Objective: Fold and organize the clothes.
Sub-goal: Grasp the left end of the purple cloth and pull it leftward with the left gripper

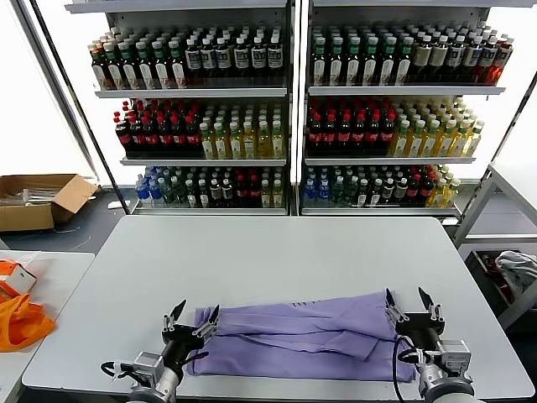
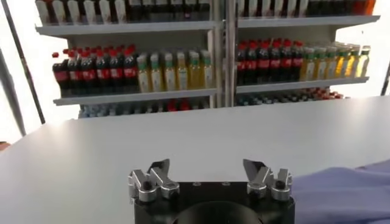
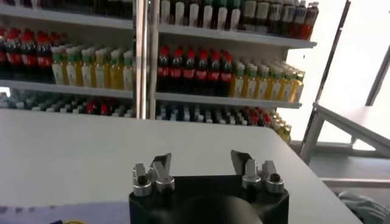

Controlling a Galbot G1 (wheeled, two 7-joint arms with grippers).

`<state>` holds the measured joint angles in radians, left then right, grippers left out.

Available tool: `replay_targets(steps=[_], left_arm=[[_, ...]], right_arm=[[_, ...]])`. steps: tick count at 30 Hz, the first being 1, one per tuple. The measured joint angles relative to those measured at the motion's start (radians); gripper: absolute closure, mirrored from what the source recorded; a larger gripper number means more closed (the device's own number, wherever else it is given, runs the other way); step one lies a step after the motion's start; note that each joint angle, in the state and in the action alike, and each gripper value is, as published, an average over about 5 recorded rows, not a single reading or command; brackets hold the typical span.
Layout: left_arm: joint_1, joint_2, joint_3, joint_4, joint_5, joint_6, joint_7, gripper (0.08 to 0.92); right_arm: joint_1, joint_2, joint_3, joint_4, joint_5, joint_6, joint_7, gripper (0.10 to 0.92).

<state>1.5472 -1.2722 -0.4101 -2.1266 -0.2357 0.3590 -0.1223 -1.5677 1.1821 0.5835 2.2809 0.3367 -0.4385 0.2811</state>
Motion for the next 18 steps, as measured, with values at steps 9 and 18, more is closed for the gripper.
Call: replay_targets(steps=[9,18], left_arm=[[0.023,-0.053,0.0,0.001,-0.022,0.014,-0.036,0.177],[0.033,-0.084,-0.007,0.023,-0.026,0.01,-0.037,0.283]], right_arm=[[0.002,-0.007,0.002,0.035,0.018,0.013,0.009,0.203],[0.0,-0.014,0.0,0.052,0.024,0.021,0.011,0.203]])
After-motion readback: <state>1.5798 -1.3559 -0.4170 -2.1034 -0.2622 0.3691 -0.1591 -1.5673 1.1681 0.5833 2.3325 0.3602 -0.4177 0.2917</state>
